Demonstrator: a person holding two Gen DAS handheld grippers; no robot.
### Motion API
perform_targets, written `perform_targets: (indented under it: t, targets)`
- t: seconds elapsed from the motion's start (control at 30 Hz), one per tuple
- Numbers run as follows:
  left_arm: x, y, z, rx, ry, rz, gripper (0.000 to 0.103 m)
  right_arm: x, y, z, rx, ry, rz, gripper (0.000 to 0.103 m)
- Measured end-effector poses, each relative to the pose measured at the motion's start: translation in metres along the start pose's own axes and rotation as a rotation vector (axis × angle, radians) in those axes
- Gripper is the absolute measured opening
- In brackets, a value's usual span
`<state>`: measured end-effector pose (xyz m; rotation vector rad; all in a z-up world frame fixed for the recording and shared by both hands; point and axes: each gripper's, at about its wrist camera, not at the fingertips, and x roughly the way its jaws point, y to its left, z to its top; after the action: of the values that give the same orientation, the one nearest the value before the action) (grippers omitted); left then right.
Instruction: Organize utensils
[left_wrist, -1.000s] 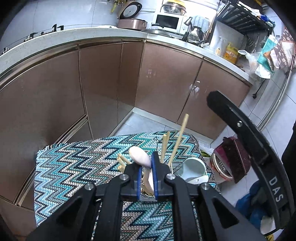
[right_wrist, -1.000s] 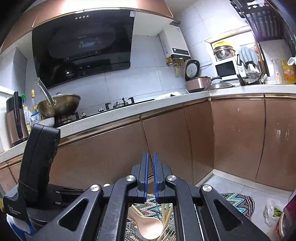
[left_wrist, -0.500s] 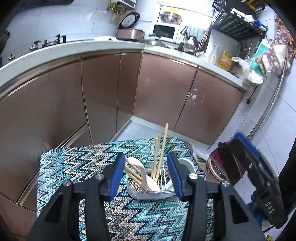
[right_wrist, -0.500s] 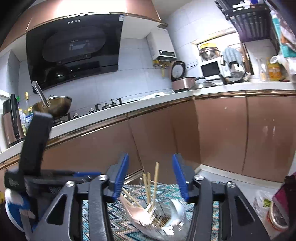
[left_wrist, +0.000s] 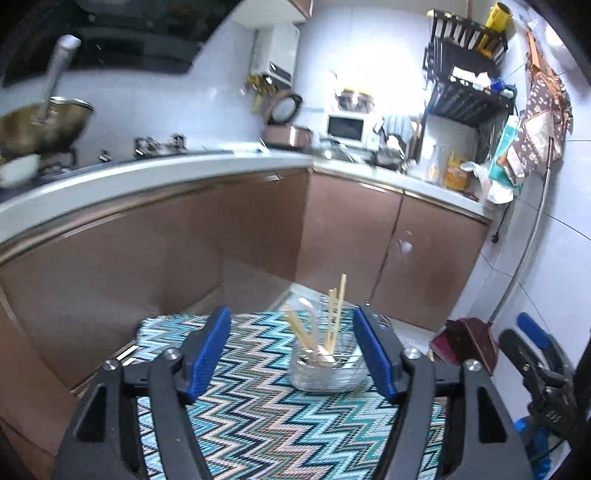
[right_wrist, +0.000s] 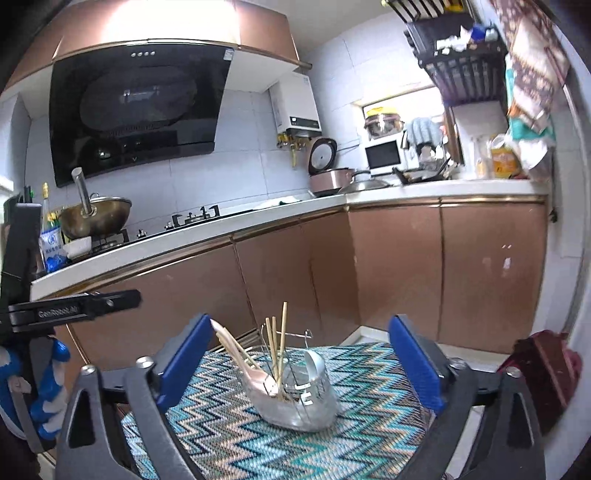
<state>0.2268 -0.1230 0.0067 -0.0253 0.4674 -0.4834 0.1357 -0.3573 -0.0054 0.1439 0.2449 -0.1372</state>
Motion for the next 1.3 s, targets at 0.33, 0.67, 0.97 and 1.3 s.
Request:
perform_targets:
  t: [0.33,0.67,0.97,1.3]
  targets:
    - [-0.084,0.01,-0.049,0.022,-0.143,0.156,0.076,-0.069,0.025,-0.03,-0.077,0.015,-0.039,0.103]
    - [-0.135,0.008,-0.074,0.042,-0.248,0.255,0.092,-0.103,0.022,-0.035,-0.045,-0.008,-0.088,0.103]
    - [-0.161,0.003,-0.078,0.069,-0.275,0.28,0.097,-0.125,0.022,-0.032,-0.046,-0.037,-0.115,0.103]
    - [-0.17,0.006,-0.087,0.067,-0.263,0.304,0.097,-0.132,0.031,-0.032,-0.068,-0.055,-0.13,0.103]
